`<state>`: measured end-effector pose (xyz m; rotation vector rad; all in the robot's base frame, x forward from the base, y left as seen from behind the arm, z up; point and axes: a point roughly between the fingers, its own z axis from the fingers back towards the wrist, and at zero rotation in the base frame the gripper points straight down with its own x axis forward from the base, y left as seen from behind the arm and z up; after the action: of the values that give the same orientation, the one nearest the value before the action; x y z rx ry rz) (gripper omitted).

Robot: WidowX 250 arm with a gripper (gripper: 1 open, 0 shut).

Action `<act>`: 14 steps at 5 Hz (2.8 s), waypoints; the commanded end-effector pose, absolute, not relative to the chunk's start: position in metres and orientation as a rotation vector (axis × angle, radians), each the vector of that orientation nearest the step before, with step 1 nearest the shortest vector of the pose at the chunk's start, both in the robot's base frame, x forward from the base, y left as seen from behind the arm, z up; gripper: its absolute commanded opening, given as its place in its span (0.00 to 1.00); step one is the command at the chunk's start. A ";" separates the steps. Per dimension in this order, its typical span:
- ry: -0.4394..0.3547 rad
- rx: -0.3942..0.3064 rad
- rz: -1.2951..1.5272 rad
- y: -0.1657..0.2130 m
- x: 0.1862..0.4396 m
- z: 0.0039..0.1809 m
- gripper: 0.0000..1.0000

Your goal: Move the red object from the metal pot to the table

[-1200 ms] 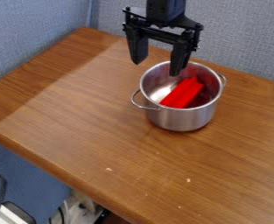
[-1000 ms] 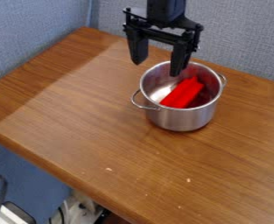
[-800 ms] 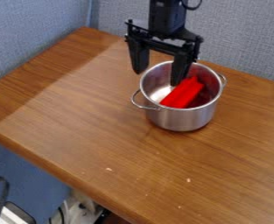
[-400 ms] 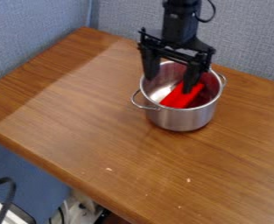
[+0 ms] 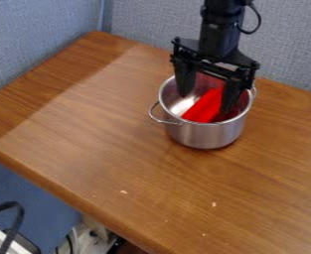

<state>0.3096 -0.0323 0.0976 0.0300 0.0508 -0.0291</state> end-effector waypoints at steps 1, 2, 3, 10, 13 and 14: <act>-0.007 0.031 -0.034 -0.034 0.319 0.109 0.00; -0.006 0.030 -0.030 -0.033 0.319 0.109 0.00; -0.007 0.032 -0.029 -0.033 0.320 0.106 1.00; -0.014 0.030 -0.018 -0.031 0.326 0.100 0.00; -0.020 0.028 -0.015 -0.031 0.329 0.098 0.00; -0.019 0.027 -0.011 -0.030 0.329 0.100 0.00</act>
<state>0.3212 -0.0326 0.0856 0.0316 0.0289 -0.0227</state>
